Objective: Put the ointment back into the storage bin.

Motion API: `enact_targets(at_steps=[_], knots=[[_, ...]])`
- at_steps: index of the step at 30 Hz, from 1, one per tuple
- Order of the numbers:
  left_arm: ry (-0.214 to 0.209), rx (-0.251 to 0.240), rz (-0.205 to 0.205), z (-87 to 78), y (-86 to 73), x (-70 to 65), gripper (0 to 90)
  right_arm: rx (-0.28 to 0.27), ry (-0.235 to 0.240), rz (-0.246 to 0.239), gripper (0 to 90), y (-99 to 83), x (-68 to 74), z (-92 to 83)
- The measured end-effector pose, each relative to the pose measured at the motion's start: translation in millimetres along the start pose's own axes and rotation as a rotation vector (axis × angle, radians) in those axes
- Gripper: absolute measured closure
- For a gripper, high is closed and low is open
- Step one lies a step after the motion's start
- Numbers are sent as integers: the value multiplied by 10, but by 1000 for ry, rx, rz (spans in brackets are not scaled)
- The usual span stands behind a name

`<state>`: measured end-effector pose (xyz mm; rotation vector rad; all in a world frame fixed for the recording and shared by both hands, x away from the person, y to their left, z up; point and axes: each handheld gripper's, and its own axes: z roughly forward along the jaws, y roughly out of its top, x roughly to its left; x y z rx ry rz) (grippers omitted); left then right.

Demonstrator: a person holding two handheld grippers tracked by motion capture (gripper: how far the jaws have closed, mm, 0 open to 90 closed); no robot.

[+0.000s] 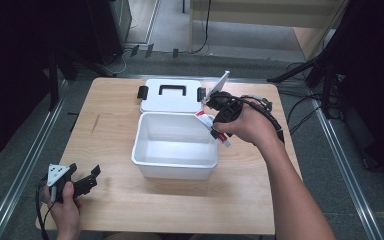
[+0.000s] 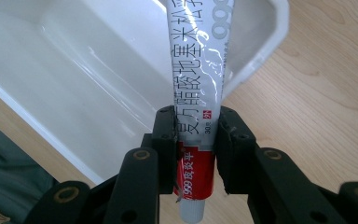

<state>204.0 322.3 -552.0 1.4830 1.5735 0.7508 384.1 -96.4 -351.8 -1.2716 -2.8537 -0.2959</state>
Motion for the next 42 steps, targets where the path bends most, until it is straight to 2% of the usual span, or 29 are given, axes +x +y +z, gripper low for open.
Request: enact_targets(at_steps=[6,17,31,39,42], knots=[[-1,-1,-2,1,0,2,142,7,12,-16,722,130,87,115],[-2,-1,-4,3,0,4,142,19,15,-24,721,266,117,295],[-3,0,-5,3,0,2,142,31,20,-37,723,335,125,519],[-3,4,-2,0,0,3,142,63,6,-73,723,312,171,690],[-3,4,-2,1,1,3,142,72,1,-106,722,305,199,766]])
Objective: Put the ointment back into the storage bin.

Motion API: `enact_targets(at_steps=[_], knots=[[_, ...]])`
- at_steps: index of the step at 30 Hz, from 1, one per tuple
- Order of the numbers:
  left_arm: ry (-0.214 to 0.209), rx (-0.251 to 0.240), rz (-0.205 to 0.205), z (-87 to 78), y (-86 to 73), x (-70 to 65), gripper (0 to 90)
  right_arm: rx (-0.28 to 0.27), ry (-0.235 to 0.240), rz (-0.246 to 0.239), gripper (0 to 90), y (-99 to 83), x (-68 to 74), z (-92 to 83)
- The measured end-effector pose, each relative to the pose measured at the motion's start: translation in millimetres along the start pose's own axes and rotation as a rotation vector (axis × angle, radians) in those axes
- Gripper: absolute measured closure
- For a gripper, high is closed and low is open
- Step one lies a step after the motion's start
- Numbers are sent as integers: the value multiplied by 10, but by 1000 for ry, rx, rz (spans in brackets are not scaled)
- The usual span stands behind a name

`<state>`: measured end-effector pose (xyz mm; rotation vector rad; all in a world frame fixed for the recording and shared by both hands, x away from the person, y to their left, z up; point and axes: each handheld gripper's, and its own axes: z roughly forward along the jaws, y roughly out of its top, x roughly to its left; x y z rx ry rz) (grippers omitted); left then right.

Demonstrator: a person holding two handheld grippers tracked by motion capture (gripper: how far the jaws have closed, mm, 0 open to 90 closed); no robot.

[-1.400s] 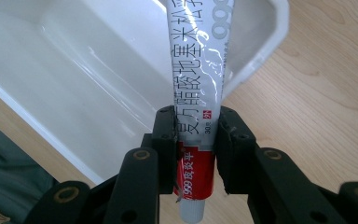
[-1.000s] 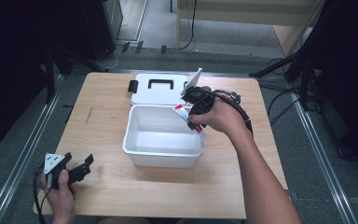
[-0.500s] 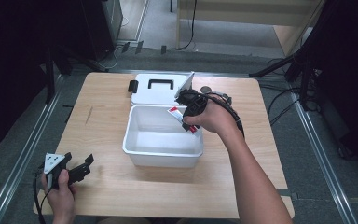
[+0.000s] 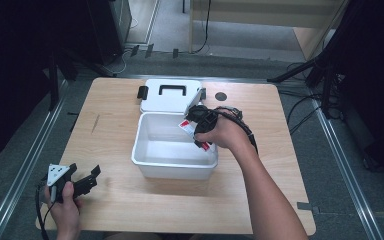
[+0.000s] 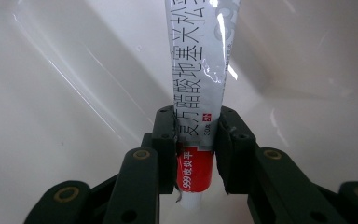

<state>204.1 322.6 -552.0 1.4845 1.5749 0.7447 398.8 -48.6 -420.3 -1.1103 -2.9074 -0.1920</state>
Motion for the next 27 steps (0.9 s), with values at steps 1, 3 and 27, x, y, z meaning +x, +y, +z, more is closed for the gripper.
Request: enact_targets(at_steps=[1,3,27], knots=[[0,0,0,0,0,0,142,0,-3,-2,722,1,5,12],[0,1,0,0,0,0,142,-5,-12,-15,722,4,13,44],[-2,3,0,6,2,3,142,4,-102,-160,709,63,117,428]])
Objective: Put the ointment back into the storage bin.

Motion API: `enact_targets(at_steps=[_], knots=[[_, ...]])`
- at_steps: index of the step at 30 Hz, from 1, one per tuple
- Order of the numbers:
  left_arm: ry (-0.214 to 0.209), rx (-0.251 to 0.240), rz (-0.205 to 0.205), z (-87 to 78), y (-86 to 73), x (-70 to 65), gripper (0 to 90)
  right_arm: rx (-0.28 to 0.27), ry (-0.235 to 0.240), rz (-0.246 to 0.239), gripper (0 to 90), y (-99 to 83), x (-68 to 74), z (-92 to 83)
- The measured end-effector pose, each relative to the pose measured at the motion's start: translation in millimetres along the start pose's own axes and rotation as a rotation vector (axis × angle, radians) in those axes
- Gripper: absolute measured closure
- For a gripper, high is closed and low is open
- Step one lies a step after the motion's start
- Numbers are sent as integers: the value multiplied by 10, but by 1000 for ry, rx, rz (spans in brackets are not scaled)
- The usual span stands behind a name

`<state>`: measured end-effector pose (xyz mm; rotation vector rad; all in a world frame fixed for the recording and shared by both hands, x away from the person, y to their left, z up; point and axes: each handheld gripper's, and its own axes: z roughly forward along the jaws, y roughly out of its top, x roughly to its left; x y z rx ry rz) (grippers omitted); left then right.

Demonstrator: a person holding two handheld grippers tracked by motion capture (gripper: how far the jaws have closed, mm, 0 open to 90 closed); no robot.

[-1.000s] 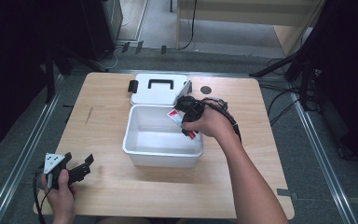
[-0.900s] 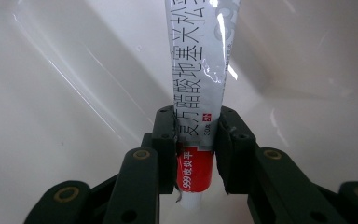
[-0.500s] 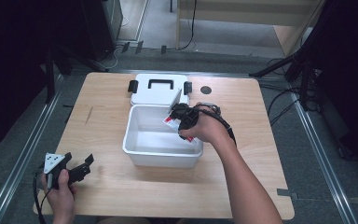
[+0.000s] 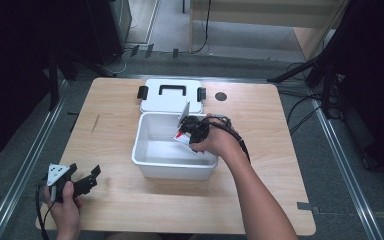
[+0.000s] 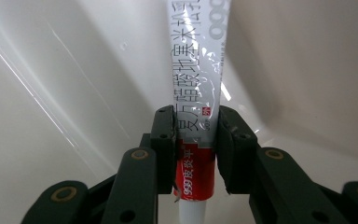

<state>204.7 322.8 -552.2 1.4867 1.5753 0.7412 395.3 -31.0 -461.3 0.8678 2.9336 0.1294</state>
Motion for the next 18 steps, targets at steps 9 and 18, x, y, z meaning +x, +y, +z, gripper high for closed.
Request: enact_targets(at_steps=[9,18], knots=[[1,0,2,-2,0,0,142,-40,15,-6,677,-26,-15,-35],[2,1,1,-1,0,-1,142,-109,77,21,456,-97,-2,-278]])
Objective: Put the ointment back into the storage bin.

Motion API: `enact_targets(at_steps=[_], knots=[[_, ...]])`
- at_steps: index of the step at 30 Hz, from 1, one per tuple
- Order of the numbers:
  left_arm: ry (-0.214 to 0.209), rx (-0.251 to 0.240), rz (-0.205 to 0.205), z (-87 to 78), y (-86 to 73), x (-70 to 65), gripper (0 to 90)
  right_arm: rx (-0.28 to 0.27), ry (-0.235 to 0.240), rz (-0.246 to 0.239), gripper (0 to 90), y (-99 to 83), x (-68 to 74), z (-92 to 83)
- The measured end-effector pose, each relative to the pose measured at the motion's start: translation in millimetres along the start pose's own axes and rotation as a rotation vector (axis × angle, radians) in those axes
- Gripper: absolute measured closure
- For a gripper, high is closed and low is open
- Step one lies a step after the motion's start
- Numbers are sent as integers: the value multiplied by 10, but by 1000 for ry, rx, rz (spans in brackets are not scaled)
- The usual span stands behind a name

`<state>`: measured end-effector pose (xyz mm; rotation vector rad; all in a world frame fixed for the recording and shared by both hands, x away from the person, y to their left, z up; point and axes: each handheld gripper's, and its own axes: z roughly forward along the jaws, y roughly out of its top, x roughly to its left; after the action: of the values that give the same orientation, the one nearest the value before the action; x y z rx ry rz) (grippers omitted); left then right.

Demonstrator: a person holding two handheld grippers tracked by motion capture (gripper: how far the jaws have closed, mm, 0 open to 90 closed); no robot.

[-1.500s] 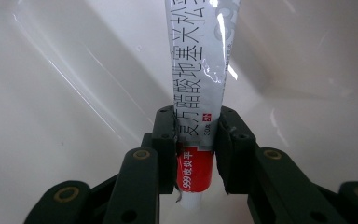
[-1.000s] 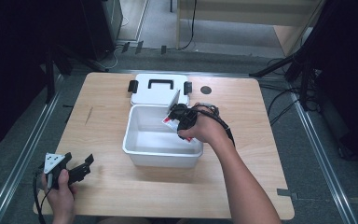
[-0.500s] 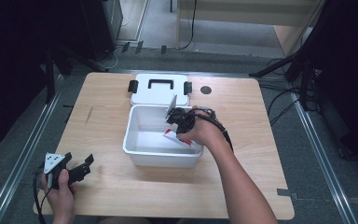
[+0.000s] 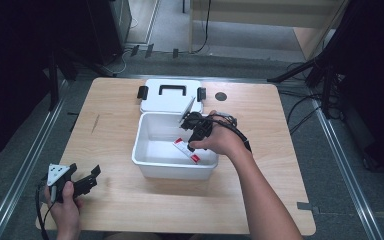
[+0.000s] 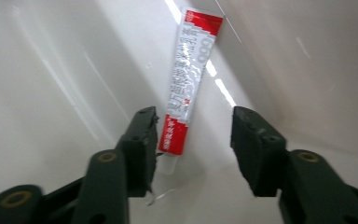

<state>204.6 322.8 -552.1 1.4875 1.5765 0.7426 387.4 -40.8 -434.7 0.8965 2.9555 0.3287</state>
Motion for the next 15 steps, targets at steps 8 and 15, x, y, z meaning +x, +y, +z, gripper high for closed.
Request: enact_targets(at_steps=[8,15], knots=[[1,-3,-1,0,-1,-4,142,-25,-74,-20,97,-96,132,-366],[2,-1,1,1,1,-1,142,-97,-120,53,0,-292,72,-683]])
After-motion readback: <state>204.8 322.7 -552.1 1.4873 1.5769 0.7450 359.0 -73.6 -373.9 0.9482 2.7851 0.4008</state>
